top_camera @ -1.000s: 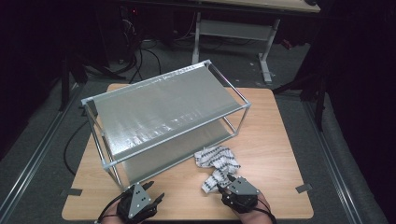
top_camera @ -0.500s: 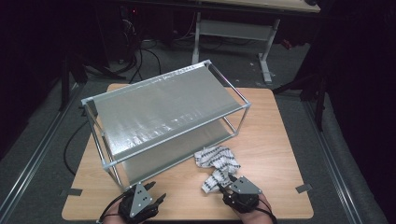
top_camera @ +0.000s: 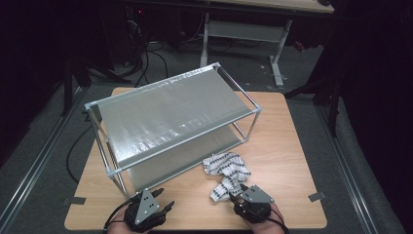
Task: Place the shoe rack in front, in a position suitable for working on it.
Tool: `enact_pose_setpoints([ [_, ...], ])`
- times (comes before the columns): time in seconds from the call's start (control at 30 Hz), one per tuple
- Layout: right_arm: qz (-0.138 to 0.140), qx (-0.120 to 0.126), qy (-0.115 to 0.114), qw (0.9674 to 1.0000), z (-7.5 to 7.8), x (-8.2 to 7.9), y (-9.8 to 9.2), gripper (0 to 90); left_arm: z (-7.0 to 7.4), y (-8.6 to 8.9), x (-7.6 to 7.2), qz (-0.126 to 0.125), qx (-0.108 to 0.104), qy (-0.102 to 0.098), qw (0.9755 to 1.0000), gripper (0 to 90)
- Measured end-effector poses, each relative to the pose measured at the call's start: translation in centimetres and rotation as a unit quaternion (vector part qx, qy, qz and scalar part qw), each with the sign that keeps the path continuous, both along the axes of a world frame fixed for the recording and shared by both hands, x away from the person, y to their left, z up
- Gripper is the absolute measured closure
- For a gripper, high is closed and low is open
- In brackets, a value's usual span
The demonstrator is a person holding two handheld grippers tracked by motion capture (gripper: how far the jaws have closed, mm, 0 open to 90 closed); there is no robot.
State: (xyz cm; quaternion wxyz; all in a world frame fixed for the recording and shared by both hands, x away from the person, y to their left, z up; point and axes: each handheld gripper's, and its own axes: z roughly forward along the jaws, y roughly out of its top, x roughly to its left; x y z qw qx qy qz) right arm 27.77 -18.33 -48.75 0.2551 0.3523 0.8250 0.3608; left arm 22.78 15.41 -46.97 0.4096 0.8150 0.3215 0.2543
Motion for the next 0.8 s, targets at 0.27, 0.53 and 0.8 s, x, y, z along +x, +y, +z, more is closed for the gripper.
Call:
enact_pose_setpoints([
  [0.27, -0.023, 0.026, -0.018, 0.9992, 1.1, 1.0, -0.3, 47.9, -0.1, 0.1, -0.1, 0.004, 0.001, 0.001, 1.0000, 46.4],
  [0.53, -0.056, 0.043, 0.000, 0.9975, 0.4, 3.8, 0.3, 44.9, -0.1, 0.9, -0.7, 0.015, 0.002, -0.001, 0.9999, 46.5],
  [0.8, -0.079, 0.020, -0.011, 0.9966, 0.7, 3.6, -1.2, 82.6, 0.0, 1.2, -0.8, 0.018, -0.001, -0.001, 0.9998, 46.6],
])
